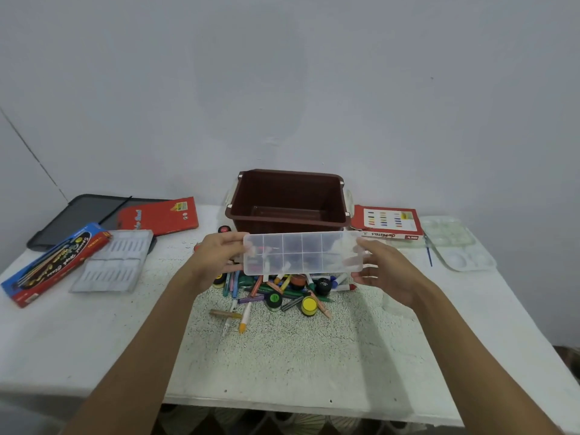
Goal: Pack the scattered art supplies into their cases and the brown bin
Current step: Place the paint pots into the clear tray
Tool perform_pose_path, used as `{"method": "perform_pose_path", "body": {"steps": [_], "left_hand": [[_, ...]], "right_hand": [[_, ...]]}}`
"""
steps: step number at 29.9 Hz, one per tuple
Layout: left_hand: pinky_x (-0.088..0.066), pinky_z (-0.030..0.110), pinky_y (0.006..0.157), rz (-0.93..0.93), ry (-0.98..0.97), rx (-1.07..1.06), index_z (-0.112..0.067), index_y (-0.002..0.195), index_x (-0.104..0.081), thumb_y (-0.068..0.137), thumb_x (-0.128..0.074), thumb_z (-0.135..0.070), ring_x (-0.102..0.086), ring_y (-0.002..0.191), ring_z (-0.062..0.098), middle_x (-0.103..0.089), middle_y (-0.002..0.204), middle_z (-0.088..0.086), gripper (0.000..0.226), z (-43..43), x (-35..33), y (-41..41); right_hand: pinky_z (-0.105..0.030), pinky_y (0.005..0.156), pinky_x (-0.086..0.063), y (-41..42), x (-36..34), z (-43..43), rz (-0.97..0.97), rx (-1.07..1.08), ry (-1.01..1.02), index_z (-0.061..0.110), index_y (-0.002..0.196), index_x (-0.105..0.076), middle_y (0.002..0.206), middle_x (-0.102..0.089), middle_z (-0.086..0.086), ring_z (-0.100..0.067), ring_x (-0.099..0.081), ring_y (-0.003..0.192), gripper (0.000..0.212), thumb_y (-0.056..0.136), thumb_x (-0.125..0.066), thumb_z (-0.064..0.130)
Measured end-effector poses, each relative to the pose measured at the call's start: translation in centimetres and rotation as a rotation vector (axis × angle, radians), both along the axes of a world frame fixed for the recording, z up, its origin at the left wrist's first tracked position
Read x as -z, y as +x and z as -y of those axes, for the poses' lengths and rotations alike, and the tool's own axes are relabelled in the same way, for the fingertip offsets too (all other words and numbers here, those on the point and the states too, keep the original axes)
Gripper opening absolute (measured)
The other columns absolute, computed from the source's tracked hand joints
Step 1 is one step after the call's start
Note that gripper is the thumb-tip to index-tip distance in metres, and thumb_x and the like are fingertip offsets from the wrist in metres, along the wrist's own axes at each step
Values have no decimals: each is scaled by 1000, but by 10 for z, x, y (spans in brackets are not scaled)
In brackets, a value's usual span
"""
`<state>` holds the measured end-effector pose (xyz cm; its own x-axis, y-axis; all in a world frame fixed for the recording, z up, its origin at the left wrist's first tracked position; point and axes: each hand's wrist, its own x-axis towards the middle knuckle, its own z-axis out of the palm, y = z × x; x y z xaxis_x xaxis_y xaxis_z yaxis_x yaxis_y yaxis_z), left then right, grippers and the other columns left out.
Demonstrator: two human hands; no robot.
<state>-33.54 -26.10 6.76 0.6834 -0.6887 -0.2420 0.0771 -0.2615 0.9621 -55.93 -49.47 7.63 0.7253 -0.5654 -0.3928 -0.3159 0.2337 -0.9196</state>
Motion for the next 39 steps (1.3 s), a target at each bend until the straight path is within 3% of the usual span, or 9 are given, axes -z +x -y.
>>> {"method": "perform_pose_path", "body": {"steps": [3, 7, 11, 14, 17, 22, 28, 31, 39], "left_hand": [[-52, 37, 90, -49, -42, -10, -21, 126, -59, 94, -60, -10, -66, 102, 17, -68, 110, 3, 34, 1, 1, -10], [-50, 42, 91, -79, 19, 54, -32, 123, -58, 96, -57, -14, -64, 108, 19, -67, 117, 4, 31, -7, 10, -17], [-56, 38, 85, -73, 100, 170, -24, 123, -55, 93, -61, -22, -68, 102, 21, -65, 117, 5, 30, -25, 13, -13], [-55, 43, 91, -127, 205, 243, -12, 120, -56, 79, -68, -46, -68, 102, 26, -65, 116, 10, 55, -43, 25, -10], [-55, 31, 86, -137, 271, 345, -6, 104, -60, 61, -80, -62, -69, 93, 19, -69, 102, 3, 73, -59, 39, -7], [-45, 25, 77, -93, 377, 572, -20, 74, -59, 65, -82, -47, -53, 82, 14, -58, 83, -1, 37, -75, 50, -8], [-49, 28, 82, 32, 595, 695, -31, 109, -58, 56, -88, -42, -57, 102, 15, -54, 123, 0, 62, -73, 53, -19], [-45, 25, 87, 140, 677, 742, -34, 119, -54, 57, -90, -42, -51, 105, 9, -49, 125, -6, 72, -71, 59, -25], [-39, 22, 82, 354, 654, 718, -27, 135, -45, 67, -87, -37, -47, 108, 11, -42, 123, -11, 81, -70, 71, -33]], "right_hand": [[-39, 83, -57, 2, 3, -8, -12, 86, 0, 10, 109, -62, 107, -69, -16, -31, -67, 96, 53, 93, -48, 59], [-38, 86, -56, -1, 11, -19, 6, 77, -5, 17, 111, -63, 109, -72, -9, -26, -71, 98, 41, 98, -46, 52], [-38, 83, -58, -16, 19, -23, -21, -43, 46, 14, 116, -65, 106, -74, -13, -29, -72, 96, 41, 95, -53, 49], [-37, 77, -60, -26, 27, -32, -76, -192, 33, 14, 117, -65, 106, -72, -20, -36, -71, 94, 42, 93, -56, 48], [-34, 82, -57, -31, 36, -34, -107, -308, -23, 15, 116, -67, 112, -64, -15, -30, -69, 98, 47, 84, -67, 49], [-27, 86, -52, -43, 44, -30, -202, -562, -70, 22, 120, -64, 123, -64, -10, -20, -62, 104, 40, 83, -77, 30], [-39, 100, -51, -44, 59, -45, -315, -691, -250, 27, 119, -61, 120, -63, -4, -28, -61, 112, 56, 68, -85, 27], [-41, 97, -51, -42, 65, -54, -376, -774, -423, 35, 116, -57, 121, -59, 5, -23, -58, 111, 58, 63, -82, 39], [-43, 100, -47, -42, 73, -63, -412, -784, -593, 49, 132, -40, 128, -50, 6, -18, -52, 112, 71, 76, -78, 29]]}}
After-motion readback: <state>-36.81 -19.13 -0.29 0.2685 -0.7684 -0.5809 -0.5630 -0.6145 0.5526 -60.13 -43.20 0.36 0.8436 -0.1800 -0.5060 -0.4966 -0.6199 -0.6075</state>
